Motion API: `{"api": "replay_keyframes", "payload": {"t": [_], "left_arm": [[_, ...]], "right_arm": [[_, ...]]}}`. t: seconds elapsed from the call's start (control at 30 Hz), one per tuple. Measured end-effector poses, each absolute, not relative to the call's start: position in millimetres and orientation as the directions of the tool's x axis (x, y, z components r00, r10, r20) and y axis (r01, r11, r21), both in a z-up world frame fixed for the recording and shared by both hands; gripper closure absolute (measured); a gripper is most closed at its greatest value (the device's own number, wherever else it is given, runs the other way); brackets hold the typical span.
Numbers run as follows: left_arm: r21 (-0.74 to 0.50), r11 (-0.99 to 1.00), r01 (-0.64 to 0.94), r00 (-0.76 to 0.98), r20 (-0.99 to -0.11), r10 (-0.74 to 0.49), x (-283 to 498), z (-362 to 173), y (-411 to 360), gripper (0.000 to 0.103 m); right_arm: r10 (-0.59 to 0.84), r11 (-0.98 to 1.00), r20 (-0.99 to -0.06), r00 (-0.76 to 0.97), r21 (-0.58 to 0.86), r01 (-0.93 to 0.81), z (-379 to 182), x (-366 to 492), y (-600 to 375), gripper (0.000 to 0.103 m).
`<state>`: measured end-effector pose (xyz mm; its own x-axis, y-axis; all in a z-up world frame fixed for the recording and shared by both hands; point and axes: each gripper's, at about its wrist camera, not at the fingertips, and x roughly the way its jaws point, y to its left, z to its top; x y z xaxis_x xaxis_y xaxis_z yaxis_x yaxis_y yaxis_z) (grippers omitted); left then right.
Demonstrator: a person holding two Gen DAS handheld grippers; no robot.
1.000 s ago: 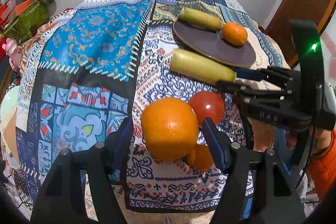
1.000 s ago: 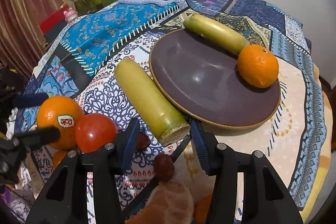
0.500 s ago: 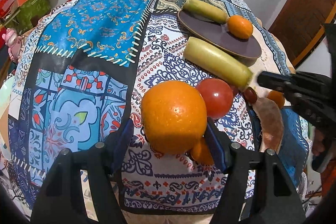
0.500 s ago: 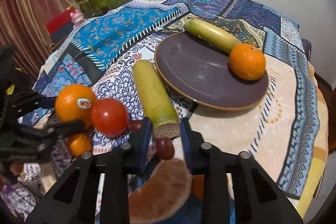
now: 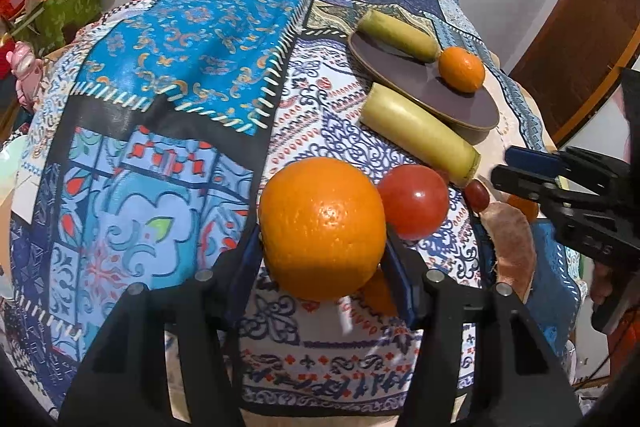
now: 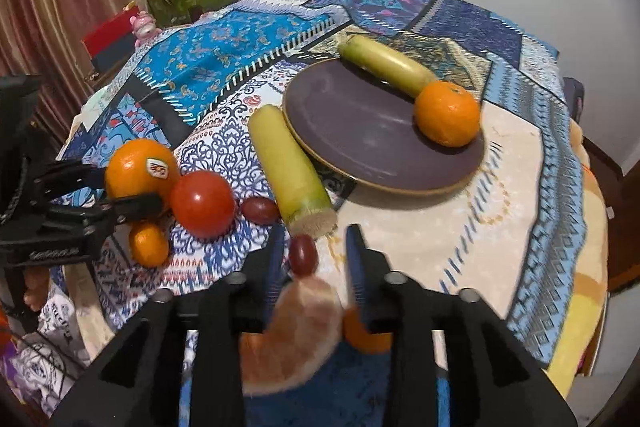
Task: Organize fruits
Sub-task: 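Grasp the Dole-sticker orange with the left tool while the right tool grasps the cylinder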
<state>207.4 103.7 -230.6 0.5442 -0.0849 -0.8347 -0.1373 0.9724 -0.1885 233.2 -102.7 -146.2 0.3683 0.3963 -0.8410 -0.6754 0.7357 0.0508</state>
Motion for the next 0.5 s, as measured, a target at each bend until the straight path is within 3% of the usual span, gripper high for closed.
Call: {"api": "replay_keyframes", "payload": {"t": [0.13,0.23,0.5], "left_arm": [[-0.19,0.971,-0.146,0.548,-0.832,-0.08,202.6,-227.4,110.9,0.045],[-0.179,0.972,-0.149,0.556,-0.828,-0.067,199.2,-224.0,112.2,0.046],[-0.174,0.974,-0.147,0.568,-0.82,-0.061,194.2,-218.0,111.2,0.046]], "right_arm": [[0.372,0.728,-0.858,0.355,0.032,-0.685,-160.8,239.8,-87.0,0.07],[0.35,0.722,-0.868,0.352,0.011,-0.692,-170.0,245.2,-79.9,0.064],[0.375,0.699,-0.863,0.337,0.024,-0.715,-174.3,252.6,-83.1,0.065]]}}
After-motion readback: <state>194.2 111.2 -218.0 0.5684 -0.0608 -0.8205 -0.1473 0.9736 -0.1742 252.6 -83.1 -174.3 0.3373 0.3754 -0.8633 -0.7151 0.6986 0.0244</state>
